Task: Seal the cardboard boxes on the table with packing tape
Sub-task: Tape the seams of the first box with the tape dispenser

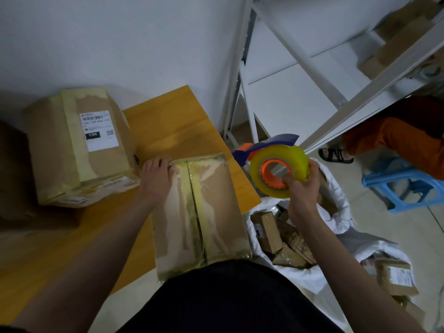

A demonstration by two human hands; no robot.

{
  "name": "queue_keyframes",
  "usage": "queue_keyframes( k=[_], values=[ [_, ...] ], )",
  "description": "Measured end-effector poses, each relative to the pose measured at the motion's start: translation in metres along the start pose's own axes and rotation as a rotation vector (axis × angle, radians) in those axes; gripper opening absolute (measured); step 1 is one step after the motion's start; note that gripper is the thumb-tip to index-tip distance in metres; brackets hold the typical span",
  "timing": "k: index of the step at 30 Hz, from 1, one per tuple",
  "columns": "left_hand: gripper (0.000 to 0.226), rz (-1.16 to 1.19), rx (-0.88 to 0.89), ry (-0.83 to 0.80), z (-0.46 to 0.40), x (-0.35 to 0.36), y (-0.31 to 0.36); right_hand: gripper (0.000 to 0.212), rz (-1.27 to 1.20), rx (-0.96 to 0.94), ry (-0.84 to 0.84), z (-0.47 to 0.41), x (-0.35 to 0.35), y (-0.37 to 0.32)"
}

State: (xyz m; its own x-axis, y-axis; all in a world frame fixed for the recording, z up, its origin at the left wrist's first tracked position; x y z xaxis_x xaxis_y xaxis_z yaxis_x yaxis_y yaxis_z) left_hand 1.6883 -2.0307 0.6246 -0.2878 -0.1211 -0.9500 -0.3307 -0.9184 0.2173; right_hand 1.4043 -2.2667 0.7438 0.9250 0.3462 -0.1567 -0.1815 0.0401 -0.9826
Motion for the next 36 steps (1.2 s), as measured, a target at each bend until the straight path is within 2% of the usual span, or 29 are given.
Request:
queue_keyframes(
  k=[5,8,12,16,20,24,28,36],
  values=[
    [0.028,0.098,-0.056,-0.023,-0.016,-0.01,-0.001,0.06,0.013,0.026,-0.058,0.001,0.016,0.011],
    [0.032,0.089,-0.057,-0.003,-0.015,-0.011,0.001,0.064,0.019,0.021,-0.073,0.0,0.024,0.013],
    [0.05,0.1,0.151,-0.027,0.015,0.0,0.002,0.062,0.009,0.003,-0.089,-0.002,0.034,0.011],
    [0.055,-0.009,0.422,-0.171,0.064,0.02,0.011,0.064,0.027,0.009,-0.105,-0.003,0.042,0.013],
    [0.06,-0.089,0.486,-0.229,0.092,0.02,0.008,0.056,0.029,0.002,-0.127,-0.003,0.051,0.01],
    [0.086,-0.114,0.531,-0.342,0.113,0.016,-0.01,0.051,-0.001,-0.001,-0.169,-0.002,0.06,0.005],
    [0.114,-0.213,0.507,-0.31,0.11,0.014,-0.021,0.049,-0.044,0.025,-0.199,-0.004,0.068,0.007],
    [0.119,-0.244,0.333,-0.331,0.058,-0.005,0.014,0.048,-0.098,0.05,-0.222,-0.01,0.086,0.013]
  ],
)
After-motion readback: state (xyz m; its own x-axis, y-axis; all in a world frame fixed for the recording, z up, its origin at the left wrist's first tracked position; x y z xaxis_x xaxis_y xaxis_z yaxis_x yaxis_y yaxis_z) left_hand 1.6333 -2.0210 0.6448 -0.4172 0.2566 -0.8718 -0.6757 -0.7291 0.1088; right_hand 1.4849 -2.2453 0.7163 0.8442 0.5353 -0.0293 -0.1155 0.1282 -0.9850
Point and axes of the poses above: each hand's wrist, its own z-axis away from the middle knuckle, its own x-axis out of the palm, y = z × x, the point moved 6 cm from there along -z, towards the middle knuckle, and after that the axes turned 15 degrees about -x, right-handed, at the moved point
